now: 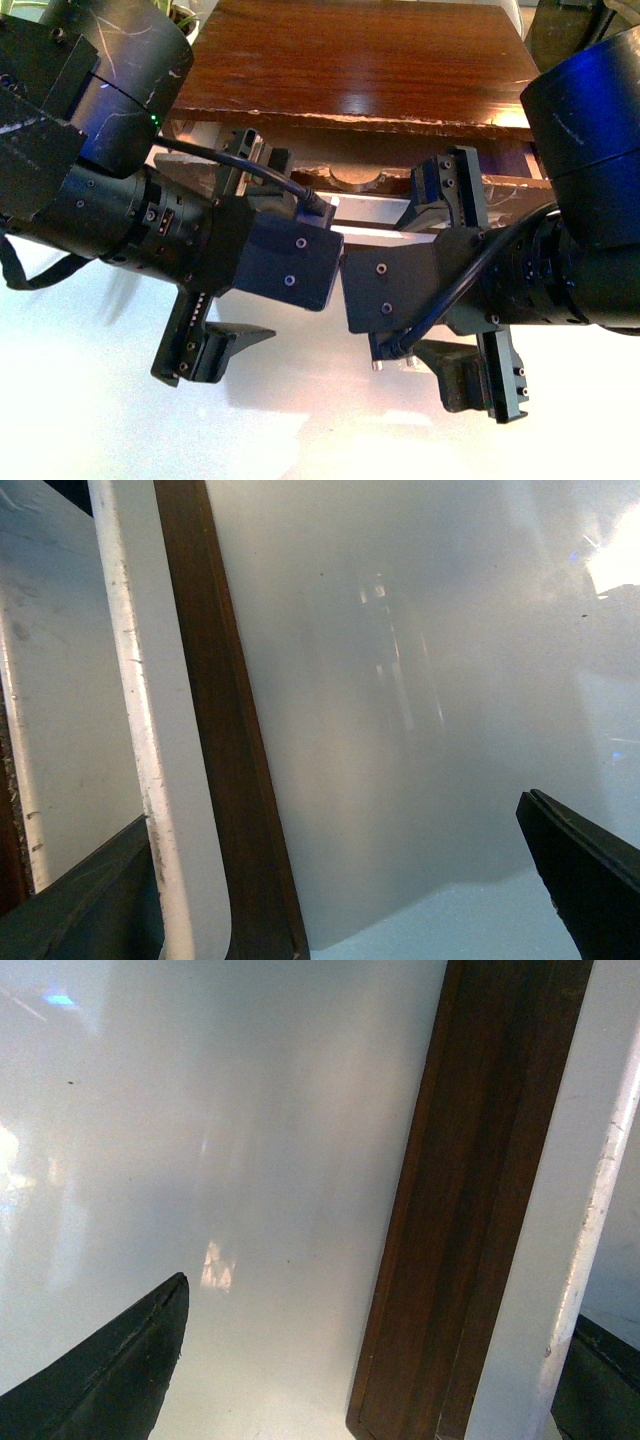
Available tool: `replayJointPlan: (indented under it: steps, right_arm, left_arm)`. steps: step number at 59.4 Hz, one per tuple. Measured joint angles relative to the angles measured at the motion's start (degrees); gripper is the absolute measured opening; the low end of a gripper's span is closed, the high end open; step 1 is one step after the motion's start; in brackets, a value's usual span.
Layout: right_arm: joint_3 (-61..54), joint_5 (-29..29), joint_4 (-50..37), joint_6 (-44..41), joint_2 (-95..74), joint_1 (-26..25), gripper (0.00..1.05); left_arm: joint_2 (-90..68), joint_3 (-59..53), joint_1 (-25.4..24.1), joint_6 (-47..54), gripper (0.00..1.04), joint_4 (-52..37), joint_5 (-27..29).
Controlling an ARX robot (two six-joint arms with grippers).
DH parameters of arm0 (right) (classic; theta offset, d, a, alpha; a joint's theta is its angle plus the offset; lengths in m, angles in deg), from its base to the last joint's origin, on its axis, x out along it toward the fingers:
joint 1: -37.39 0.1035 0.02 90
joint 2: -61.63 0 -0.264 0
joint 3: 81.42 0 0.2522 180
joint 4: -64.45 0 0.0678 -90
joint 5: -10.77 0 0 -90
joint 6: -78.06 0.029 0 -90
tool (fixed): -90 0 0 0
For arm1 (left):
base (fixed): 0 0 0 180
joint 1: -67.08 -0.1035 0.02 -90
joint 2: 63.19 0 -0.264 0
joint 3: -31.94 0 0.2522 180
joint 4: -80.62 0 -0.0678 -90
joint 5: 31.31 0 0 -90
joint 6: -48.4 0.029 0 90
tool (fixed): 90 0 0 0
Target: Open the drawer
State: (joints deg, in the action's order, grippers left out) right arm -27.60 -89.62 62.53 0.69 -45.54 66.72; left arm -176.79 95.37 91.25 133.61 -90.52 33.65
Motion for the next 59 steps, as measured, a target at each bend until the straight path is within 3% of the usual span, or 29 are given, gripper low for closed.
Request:
replayJointPlan:
  steps: [59]
  right_arm:
    - [-3.87, 1.03, 0.48, -0.11, 2.67, 4.79, 0.96]
  left_arm:
    - [6.40, -7.54, 0.48, 1.62, 0.96, 0.42, 0.15]
